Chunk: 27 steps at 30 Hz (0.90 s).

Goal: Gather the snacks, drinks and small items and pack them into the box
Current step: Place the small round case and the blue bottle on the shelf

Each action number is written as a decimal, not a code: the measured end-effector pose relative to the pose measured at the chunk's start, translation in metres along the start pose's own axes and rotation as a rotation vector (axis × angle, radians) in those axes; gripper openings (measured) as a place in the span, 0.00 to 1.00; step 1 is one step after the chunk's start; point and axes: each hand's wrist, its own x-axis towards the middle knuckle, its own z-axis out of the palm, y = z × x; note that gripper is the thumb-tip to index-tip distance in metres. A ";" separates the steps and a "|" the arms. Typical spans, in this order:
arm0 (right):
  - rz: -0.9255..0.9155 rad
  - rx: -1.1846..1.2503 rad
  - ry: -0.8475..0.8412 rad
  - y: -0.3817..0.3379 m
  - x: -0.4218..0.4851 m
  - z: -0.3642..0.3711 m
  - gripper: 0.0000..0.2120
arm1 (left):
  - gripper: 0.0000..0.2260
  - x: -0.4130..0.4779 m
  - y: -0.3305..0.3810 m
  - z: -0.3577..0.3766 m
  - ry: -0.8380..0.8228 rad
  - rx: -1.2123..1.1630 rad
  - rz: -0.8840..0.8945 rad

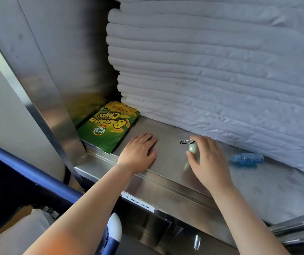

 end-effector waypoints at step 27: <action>0.324 0.353 -0.152 0.007 -0.014 0.002 0.14 | 0.22 -0.001 0.002 -0.002 -0.033 0.000 0.004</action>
